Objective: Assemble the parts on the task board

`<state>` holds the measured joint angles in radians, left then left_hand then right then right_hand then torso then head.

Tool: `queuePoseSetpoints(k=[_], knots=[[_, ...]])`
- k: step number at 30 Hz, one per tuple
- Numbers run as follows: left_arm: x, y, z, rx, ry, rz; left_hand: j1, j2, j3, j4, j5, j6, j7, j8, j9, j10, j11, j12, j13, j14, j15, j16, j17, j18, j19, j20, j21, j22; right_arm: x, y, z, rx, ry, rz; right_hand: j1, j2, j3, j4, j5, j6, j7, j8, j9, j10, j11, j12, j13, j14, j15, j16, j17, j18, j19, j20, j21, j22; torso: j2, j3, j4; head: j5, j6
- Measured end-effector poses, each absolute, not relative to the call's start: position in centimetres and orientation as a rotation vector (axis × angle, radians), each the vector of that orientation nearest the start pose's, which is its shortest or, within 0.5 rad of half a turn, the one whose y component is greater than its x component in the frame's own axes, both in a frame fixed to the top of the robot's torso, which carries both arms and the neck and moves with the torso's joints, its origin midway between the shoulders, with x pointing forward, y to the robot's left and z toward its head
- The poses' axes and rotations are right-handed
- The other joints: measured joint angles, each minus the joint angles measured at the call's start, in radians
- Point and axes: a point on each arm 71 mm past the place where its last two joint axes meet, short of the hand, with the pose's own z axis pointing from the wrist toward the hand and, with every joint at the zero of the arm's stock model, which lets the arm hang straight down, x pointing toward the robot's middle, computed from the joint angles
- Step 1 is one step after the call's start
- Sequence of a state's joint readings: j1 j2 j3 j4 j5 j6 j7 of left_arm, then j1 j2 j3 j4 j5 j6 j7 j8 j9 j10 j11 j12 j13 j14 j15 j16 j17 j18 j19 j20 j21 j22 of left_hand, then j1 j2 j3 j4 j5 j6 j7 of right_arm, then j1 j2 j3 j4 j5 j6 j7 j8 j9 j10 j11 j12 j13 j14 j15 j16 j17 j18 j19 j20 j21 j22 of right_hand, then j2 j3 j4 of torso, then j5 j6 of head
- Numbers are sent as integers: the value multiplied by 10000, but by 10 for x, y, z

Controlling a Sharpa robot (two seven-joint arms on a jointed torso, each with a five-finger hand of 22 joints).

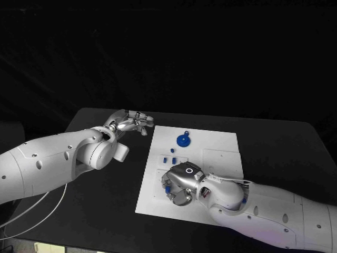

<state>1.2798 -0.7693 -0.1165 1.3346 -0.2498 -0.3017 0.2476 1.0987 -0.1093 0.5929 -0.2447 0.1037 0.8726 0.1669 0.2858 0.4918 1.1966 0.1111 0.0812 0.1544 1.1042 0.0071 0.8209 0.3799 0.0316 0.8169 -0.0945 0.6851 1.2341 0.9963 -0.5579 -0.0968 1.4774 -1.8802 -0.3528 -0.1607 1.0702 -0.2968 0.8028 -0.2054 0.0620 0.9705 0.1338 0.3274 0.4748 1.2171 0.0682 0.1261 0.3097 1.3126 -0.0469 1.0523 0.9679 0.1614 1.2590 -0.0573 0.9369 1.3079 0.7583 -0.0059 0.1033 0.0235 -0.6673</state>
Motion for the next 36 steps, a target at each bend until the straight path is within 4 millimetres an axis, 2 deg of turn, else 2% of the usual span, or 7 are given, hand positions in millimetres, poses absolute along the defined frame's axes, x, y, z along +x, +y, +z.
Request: queuePoseSetpoints(k=[2,4,9,16,32,36], knots=[[527,227,-181,-8841,15726,-12727,0,0,0,0,0,0,0,0,0,0,0,0,0,0,0,0,0,0,0,0,0,0,414,-63,-283,-5716,16283,7360,-44,24,-211,-70,0,-168,97,-117,-52,-154,55,-98,-48,10,36,0,0,-1,-1,1,0,0,0,0,0,0,-1],[527,227,-181,-8842,15727,-12726,0,0,0,0,0,0,0,0,0,1,-1,0,0,0,0,0,0,1,0,0,0,0,414,-63,-283,-5670,16319,7393,-42,23,-317,-127,0,-256,115,-176,-87,-205,102,-103,-67,-14,61,0,0,-4,-2,2,0,0,0,0,-1,0,-1],[527,227,-181,-8848,15729,-12718,0,0,0,0,0,0,0,0,1,1,-1,0,0,0,0,0,0,0,0,0,0,-1,414,-64,-283,-5559,16341,7462,-42,22,-395,-149,0,-408,194,-253,-132,-337,154,-198,-120,-33,80,0,0,-7,-3,3,-36,-1,0,0,-1,-15,12],[527,227,-181,-8857,15733,-12706,0,0,-27,27,0,1,1,0,1,3,-2,0,0,0,0,-39,8,-1,-1,1,0,-2,414,-66,-282,-5305,16245,7609,-41,21,-550,-249,0,-798,406,-431,-234,-633,285,-350,-241,-86,205,0,-30,-12,-89,-14,-118,-2,1,-1,1,-28,24],[527,228,-181,-8875,15735,-12680,0,0,-27,27,0,1,1,-1,-7,-24,24,0,0,0,0,-39,16,0,-17,17,0,6,409,-70,-276,-4793,15994,8121,-40,21,-550,-249,194,-857,393,-432,-240,-701,282,-412,-326,-119,237,0,-40,-12,-83,-22,-118,-3,1,0,5,-46,44],[527,228,-182,-8878,15737,-12676,0,0,-27,26,0,1,1,-1,-6,-24,24,0,0,0,0,-39,27,-1,-18,18,0,5,409,-71,-276,-4755,15998,8144,-40,21,-550,-249,243,-787,323,-379,-240,-645,226,-383,-326,-117,236,5,-50,-12,-68,-36,-118,-3,1,0,5,-48,49]])
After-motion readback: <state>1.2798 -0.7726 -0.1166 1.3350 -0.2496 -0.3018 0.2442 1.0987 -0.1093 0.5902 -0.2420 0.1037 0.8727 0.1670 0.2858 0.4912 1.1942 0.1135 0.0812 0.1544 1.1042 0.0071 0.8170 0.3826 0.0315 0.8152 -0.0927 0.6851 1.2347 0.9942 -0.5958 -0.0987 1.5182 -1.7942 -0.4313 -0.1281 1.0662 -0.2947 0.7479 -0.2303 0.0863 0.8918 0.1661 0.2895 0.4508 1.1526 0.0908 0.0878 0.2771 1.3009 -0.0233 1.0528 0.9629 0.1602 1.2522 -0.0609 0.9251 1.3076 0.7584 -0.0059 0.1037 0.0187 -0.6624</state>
